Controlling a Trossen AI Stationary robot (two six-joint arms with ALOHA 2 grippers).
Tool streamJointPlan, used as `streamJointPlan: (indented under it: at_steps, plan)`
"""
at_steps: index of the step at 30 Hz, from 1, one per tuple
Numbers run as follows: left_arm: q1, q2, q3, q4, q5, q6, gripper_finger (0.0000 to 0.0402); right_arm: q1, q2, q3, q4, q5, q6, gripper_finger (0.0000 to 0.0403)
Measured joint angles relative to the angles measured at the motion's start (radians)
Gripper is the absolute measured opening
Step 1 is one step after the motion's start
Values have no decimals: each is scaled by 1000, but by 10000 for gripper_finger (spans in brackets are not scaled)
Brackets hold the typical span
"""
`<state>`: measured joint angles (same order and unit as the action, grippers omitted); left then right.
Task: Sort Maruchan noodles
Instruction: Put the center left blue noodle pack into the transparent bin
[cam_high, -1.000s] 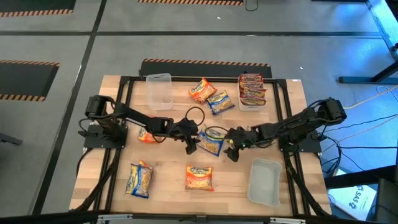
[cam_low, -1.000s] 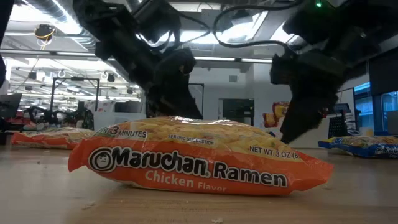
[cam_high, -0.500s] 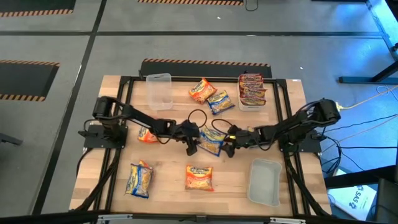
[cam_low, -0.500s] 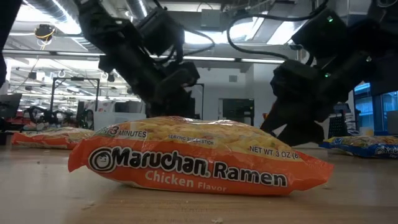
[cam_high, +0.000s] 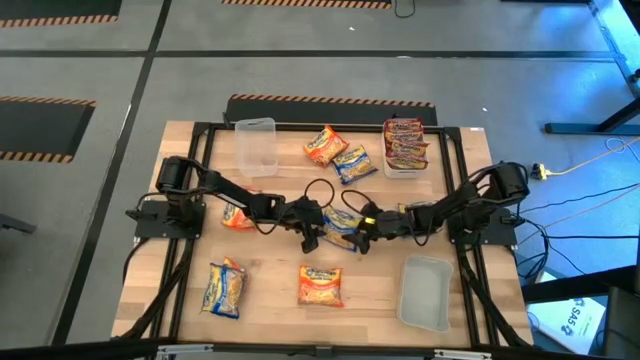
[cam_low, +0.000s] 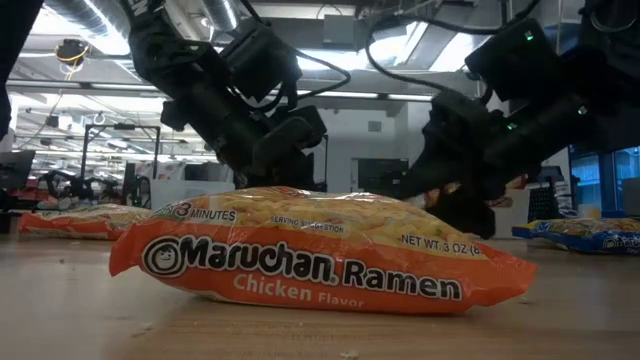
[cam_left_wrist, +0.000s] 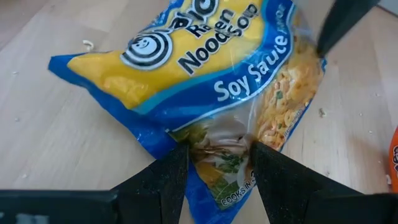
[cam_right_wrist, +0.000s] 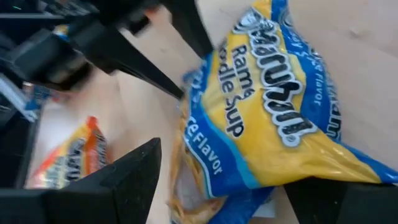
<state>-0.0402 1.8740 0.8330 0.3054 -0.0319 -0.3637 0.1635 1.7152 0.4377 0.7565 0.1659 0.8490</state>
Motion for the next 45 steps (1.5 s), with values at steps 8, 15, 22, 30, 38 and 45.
streamJointPlan:
  at_steps: [8,15,22,30,38,45]
  plan:
    - [-3,1,-2,29,2,4,171,1,6,2,64,21,-66,291]
    - [-12,3,-3,96,32,7,171,0,6,2,58,52,-71,270]
    - [-13,0,-3,102,35,9,171,0,6,2,55,53,-97,149]
    - [-14,-49,-2,31,59,15,171,0,6,2,58,53,-174,12]
    - [-27,-206,-2,-165,46,43,171,0,6,2,70,53,-250,9]
    - [-21,-302,-1,-160,24,79,184,0,5,10,104,44,-377,5]
